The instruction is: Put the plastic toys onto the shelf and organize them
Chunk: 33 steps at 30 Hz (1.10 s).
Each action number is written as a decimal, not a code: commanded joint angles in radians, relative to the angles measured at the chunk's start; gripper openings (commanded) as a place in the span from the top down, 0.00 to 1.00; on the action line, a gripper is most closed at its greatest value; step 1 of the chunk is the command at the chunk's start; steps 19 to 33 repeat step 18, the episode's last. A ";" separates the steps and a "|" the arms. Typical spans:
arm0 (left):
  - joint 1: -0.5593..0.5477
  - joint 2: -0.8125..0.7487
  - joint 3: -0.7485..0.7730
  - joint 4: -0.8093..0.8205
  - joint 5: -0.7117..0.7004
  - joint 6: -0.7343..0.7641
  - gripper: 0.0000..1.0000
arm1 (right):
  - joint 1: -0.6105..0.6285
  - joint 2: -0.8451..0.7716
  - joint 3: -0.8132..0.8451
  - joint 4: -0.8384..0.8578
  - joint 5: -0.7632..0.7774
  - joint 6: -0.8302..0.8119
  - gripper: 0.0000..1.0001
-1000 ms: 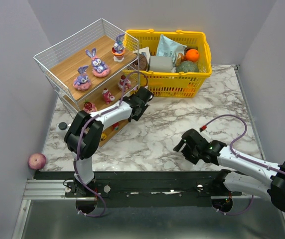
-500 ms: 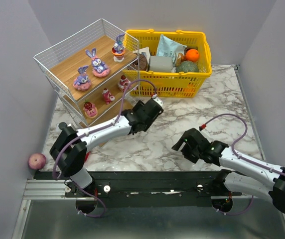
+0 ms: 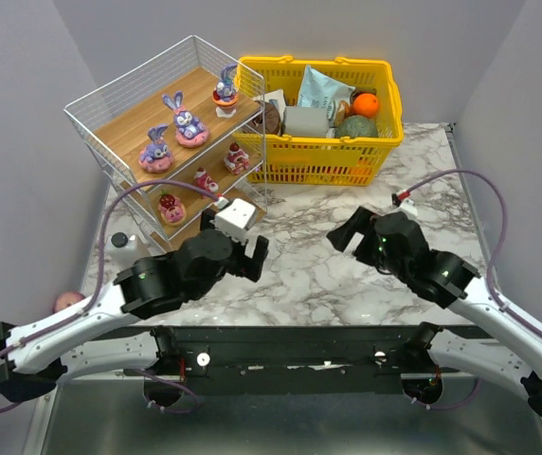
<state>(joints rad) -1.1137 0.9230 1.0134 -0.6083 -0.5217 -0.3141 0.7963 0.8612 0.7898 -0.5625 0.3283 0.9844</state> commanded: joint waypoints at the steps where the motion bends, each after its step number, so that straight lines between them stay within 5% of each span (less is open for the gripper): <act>1: -0.028 -0.137 -0.022 -0.062 0.060 -0.083 0.01 | -0.005 -0.033 0.150 -0.137 0.106 -0.128 0.00; 33: -0.044 -0.239 0.057 -0.192 0.097 0.017 0.01 | -0.005 -0.139 0.255 -0.108 0.077 -0.248 0.00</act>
